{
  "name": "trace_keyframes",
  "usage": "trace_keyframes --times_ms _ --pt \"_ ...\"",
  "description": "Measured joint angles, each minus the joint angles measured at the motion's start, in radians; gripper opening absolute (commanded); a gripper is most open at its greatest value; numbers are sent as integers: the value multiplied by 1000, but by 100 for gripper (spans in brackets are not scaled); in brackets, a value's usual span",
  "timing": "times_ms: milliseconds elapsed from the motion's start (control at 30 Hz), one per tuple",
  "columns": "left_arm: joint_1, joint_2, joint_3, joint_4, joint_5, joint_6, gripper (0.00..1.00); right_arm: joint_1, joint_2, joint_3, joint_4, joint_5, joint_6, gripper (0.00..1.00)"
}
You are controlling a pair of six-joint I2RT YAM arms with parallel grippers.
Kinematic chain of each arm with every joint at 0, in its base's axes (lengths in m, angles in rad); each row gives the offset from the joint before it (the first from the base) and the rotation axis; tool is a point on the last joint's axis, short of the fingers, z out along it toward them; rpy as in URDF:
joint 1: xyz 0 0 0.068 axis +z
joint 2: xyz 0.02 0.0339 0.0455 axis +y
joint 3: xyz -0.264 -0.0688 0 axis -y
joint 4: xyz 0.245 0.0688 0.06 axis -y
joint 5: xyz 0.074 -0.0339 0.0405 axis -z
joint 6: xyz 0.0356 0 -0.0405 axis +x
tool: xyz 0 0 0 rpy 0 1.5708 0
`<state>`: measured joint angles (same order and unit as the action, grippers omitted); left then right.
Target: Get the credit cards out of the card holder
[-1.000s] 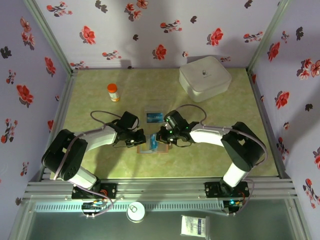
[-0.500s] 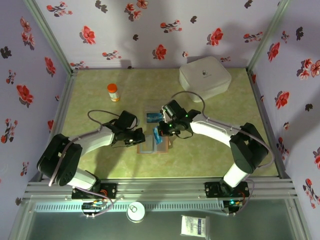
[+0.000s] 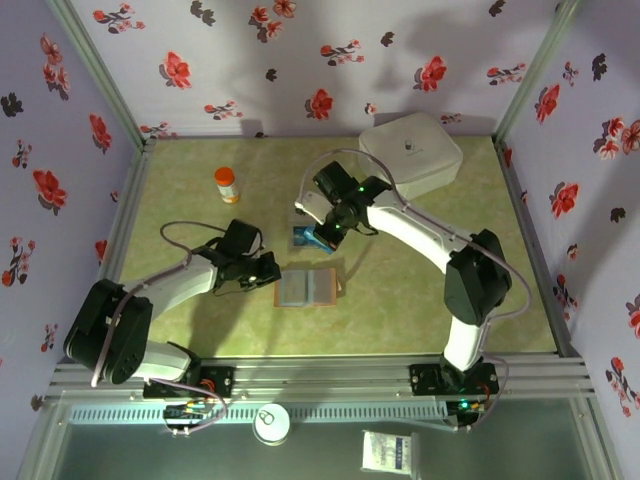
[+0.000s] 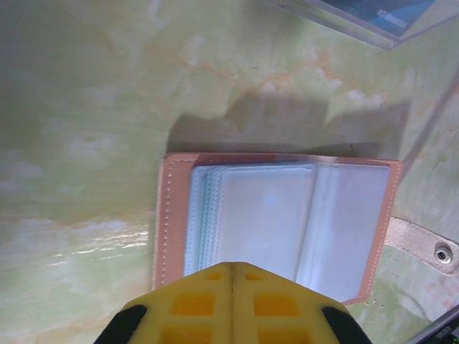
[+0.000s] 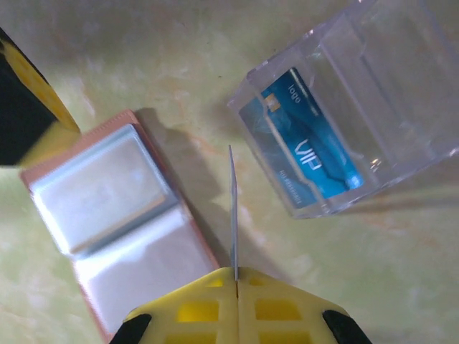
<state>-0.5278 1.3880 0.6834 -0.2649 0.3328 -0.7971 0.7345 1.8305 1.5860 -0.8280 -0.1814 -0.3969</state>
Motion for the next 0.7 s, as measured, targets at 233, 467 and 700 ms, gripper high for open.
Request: trace_keyframes --times_ms 233,467,700 --pt "19 -6 -11 -5 0 13 2 -6 161 219 -131 30 -262 0" --pt "40 -7 -17 -5 2 21 2 -12 329 467 -256 27 -391 0" --pt "55 -8 -22 -5 10 26 2 -20 437 618 -329 21 -440 0"
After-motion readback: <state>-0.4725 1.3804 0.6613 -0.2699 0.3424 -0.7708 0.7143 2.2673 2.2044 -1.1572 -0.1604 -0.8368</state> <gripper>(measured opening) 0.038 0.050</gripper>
